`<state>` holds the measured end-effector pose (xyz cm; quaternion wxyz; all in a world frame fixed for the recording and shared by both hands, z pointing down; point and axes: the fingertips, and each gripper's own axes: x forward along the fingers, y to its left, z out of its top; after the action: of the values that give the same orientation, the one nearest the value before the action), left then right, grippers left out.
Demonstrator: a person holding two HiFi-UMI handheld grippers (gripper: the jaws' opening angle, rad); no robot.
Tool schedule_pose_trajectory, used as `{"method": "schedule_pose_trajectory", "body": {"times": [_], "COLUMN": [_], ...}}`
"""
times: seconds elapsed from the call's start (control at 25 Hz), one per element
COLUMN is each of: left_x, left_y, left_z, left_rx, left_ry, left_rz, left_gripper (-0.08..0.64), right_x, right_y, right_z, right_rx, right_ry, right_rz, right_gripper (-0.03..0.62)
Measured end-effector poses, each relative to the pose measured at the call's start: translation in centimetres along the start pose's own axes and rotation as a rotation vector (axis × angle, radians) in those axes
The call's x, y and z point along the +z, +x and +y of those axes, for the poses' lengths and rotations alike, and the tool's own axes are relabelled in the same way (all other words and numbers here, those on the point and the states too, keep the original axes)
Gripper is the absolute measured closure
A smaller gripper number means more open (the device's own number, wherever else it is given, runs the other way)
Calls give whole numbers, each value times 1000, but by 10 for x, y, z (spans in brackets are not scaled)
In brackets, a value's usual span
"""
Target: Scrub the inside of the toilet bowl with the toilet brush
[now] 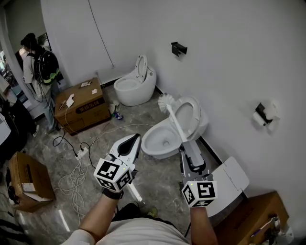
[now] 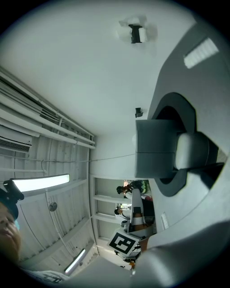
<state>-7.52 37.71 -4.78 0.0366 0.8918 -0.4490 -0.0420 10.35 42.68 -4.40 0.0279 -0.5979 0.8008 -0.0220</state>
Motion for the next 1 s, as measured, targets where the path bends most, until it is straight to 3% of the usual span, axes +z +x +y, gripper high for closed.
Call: {"method": "schedule_pose_trajectory", "body": {"times": [0.56, 1.0], "left_x": [-16, -49], "left_y": [61, 154], "left_z": [32, 125], "left_rx": [-14, -81], "left_ry": [-9, -31], "left_rz": [1, 29], "left_gripper": [554, 553], "right_x": [-9, -50], "right_y": [55, 173], "right_z": [-29, -45], "right_rx": [-28, -97], "right_ry": [-10, 0], "right_rz": [13, 101], "right_gripper": [423, 423]}}
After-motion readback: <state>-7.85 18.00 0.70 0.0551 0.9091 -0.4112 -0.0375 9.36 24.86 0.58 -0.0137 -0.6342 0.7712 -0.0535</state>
